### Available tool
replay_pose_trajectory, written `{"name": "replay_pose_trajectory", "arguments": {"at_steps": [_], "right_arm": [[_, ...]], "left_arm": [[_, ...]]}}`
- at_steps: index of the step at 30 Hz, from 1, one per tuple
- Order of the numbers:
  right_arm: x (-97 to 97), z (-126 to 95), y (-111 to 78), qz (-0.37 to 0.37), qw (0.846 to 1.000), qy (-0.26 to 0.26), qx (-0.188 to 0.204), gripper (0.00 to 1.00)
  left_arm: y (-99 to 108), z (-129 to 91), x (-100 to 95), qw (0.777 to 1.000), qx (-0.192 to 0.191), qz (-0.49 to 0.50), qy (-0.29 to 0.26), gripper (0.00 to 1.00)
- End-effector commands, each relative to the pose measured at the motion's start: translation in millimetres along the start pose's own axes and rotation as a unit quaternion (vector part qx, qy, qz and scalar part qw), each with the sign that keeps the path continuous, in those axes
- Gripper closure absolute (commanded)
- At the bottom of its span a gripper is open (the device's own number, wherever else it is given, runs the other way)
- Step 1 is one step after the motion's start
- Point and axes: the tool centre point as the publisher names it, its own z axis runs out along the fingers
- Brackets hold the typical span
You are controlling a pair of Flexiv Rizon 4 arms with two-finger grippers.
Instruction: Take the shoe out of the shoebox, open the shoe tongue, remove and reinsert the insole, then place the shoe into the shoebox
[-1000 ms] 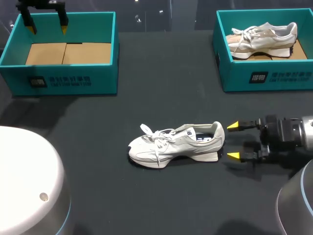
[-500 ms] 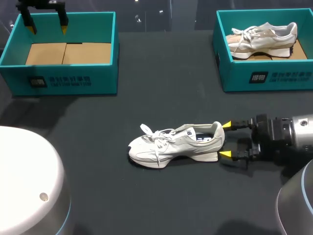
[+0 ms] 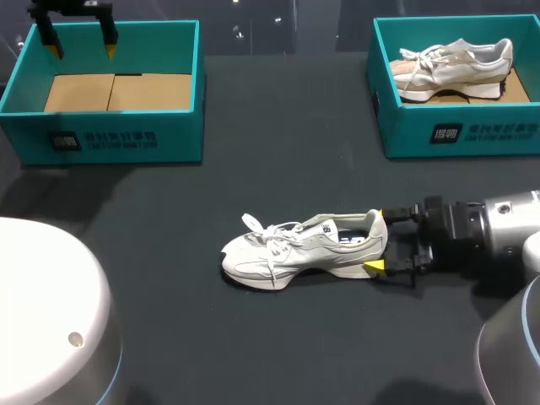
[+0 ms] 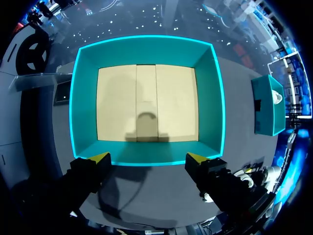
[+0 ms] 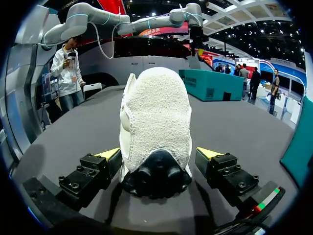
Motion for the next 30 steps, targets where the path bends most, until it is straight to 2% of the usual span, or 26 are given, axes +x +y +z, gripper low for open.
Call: {"name": "replay_pose_trajectory", "arguments": {"at_steps": [1,20,21,23,25,26,30], "right_arm": [[-1.1,8,-0.3,0.000,1.000,0.002,0.000,0.00],[3.9,29,0.7,-0.003,1.000,0.017,-0.008,0.00],[3.8,30,0.8,-0.003,1.000,0.018,-0.008,0.04],[3.6,30,1.0,-0.003,1.000,0.019,-0.007,0.52],[3.3,31,1.1,-0.003,1.000,0.020,-0.007,0.73],[3.3,31,1.3,-0.004,1.000,0.020,-0.007,1.00],[3.0,32,1.1,-0.005,1.000,0.024,-0.006,1.00]], "left_arm": [[0,0,0.1,1.000,0.000,0.000,0.000,0.00],[0,0,0.1,1.000,0.000,0.000,0.000,0.00],[0,0,0.1,1.000,0.000,0.000,0.000,0.00],[0,0,0.1,1.000,0.000,0.000,0.000,0.00],[0,0,0.1,1.000,0.000,0.000,0.000,0.00],[0,0,0.1,1.000,0.000,0.000,0.000,0.00],[0,0,0.1,1.000,0.000,0.000,0.000,0.00]]}}
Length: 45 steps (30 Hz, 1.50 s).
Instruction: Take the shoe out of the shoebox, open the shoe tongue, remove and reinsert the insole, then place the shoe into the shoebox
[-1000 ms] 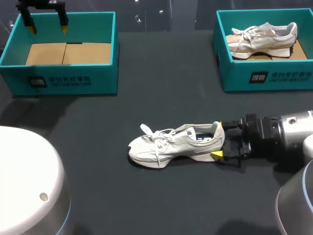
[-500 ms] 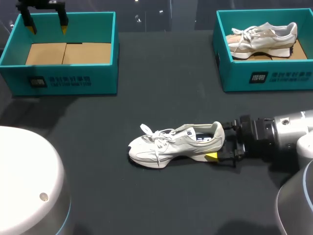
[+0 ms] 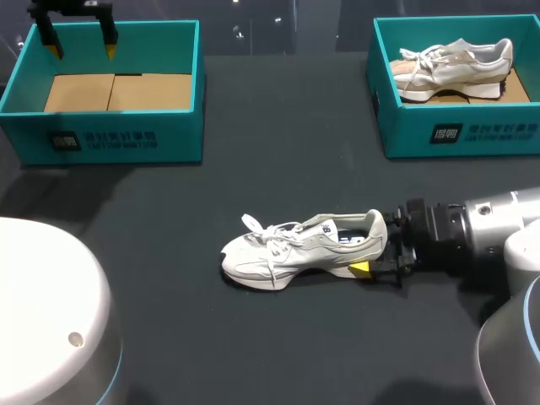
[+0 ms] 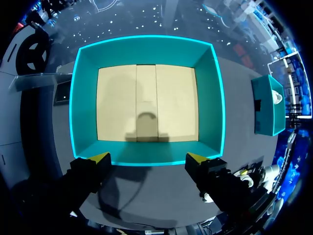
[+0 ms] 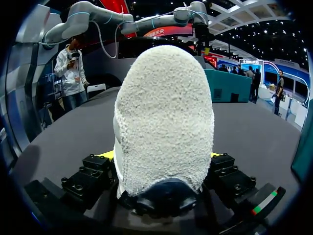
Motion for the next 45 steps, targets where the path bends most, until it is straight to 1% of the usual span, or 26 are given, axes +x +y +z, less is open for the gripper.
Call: {"name": "replay_pose_trajectory", "arguments": {"at_steps": [1,9,12,32,35,37,45], "right_arm": [[-2.2,5,-1.0,-0.001,1.000,0.004,0.002,1.00],[-0.9,6,1.2,-0.006,1.000,0.010,0.002,1.00],[2.2,7,2.6,-0.008,1.000,0.023,-0.008,1.00],[2.2,7,2.6,-0.008,1.000,0.023,-0.008,1.00],[2.2,7,2.6,-0.008,1.000,0.023,-0.008,1.00],[2.2,7,2.6,-0.008,1.000,0.023,-0.008,1.00],[2.2,7,2.6,-0.008,1.000,0.023,-0.008,1.00]], "left_arm": [[0,0,0.1,1.000,0.000,0.000,0.000,0.00],[0,0,0.1,1.000,0.000,0.000,0.000,0.00],[0,0,0.1,1.000,0.000,0.000,0.000,0.00],[0,0,0.1,1.000,0.000,0.000,0.000,0.00],[10,-7,10.5,1.000,0.001,-0.014,-0.002,0.00],[19,-10,18.0,1.000,0.015,-0.020,-0.008,0.00],[60,-22,44.6,1.000,0.013,-0.017,-0.004,0.00]]}}
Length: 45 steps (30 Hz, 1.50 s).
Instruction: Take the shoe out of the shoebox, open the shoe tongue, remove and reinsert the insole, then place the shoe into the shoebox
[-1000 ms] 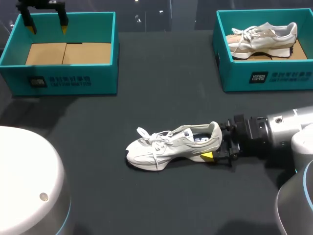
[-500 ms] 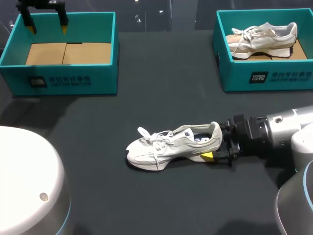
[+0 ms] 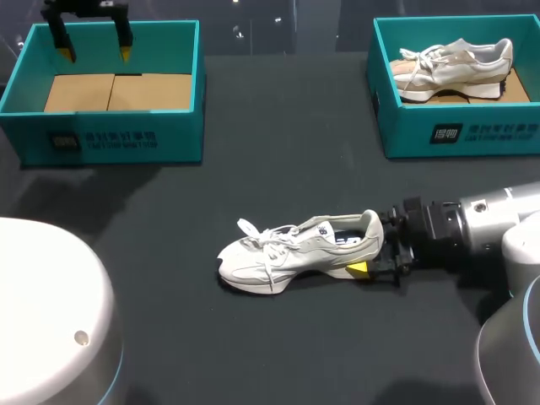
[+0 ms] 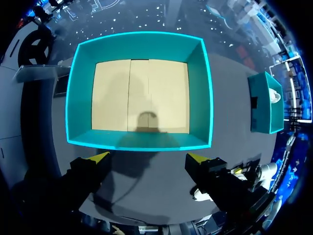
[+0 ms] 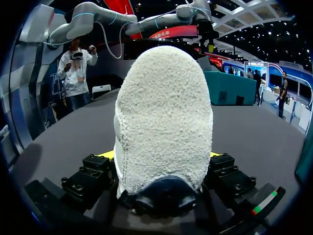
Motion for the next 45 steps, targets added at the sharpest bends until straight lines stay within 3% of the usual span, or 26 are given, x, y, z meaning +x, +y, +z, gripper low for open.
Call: {"name": "replay_pose_trajectory", "arguments": {"at_steps": [1,6,11,25,35,41,42,45], "right_arm": [[-0.3,1,-0.5,0.000,1.000,0.000,0.001,1.00],[-0.3,1,-0.5,0.000,1.000,0.000,0.001,1.00],[-0.3,1,-0.5,0.000,1.000,0.000,0.001,1.00],[-0.3,1,-0.5,0.000,1.000,0.000,0.001,1.00],[-0.3,1,-0.5,0.000,1.000,0.000,0.001,1.00],[-0.3,1,-0.5,0.000,1.000,0.000,0.001,1.00],[-0.3,1,-0.5,0.000,1.000,0.000,0.001,1.00],[-0.3,1,-0.5,0.000,1.000,0.000,0.001,1.00]], "left_arm": [[32,-6,10.1,1.000,0.021,-0.002,-0.004,0.00],[58,-8,33.7,1.000,0.022,-0.005,-0.003,0.00],[79,-13,61.9,1.000,-0.006,-0.026,-0.008,0.00],[79,-13,61.9,1.000,-0.006,-0.026,-0.008,0.00],[144,-4,109.7,0.995,0.023,-0.094,-0.026,0.00],[167,7,137.9,0.993,0.026,-0.109,-0.023,0.00],[170,9,143.8,0.994,0.005,-0.107,-0.023,0.00],[176,12,155.8,0.992,0.021,-0.124,-0.024,0.00]]}}
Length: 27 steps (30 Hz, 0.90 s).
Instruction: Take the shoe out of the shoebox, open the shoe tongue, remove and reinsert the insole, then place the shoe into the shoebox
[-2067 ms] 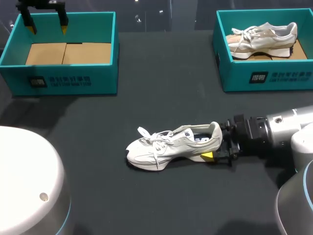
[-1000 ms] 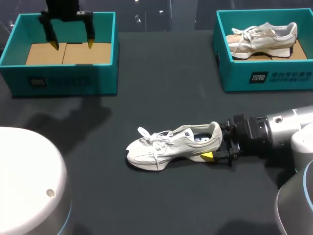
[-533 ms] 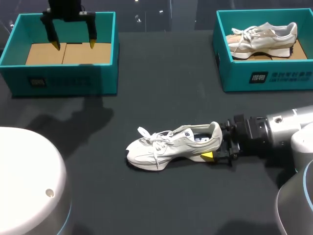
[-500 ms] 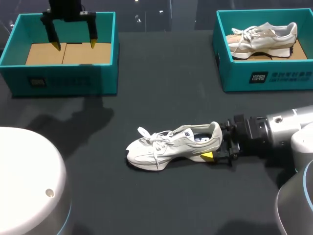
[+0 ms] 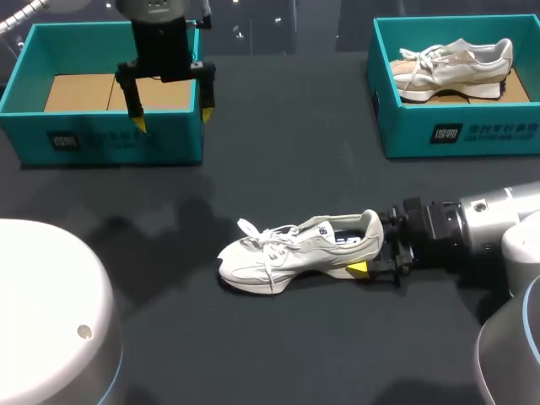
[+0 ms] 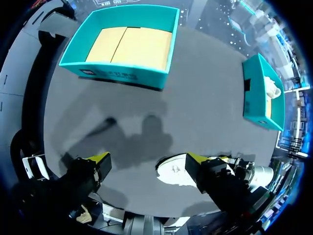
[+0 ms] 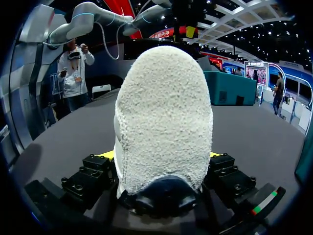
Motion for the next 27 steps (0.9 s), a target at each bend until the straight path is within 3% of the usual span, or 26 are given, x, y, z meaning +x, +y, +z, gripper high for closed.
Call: {"name": "replay_pose_trajectory", "arguments": {"at_steps": [1,12,27], "right_arm": [[-0.1,1,-0.4,0.000,1.000,0.000,0.001,1.00],[-0.1,1,-0.4,0.000,1.000,0.000,0.001,1.00],[-0.1,1,-0.4,0.000,1.000,0.000,0.001,1.00]], "left_arm": [[9,7,11.2,1.000,0.019,-0.010,-0.003,0.00],[9,7,11.2,1.000,0.019,-0.010,-0.003,0.00],[94,32,68.0,1.000,0.010,-0.020,-0.015,0.00]]}}
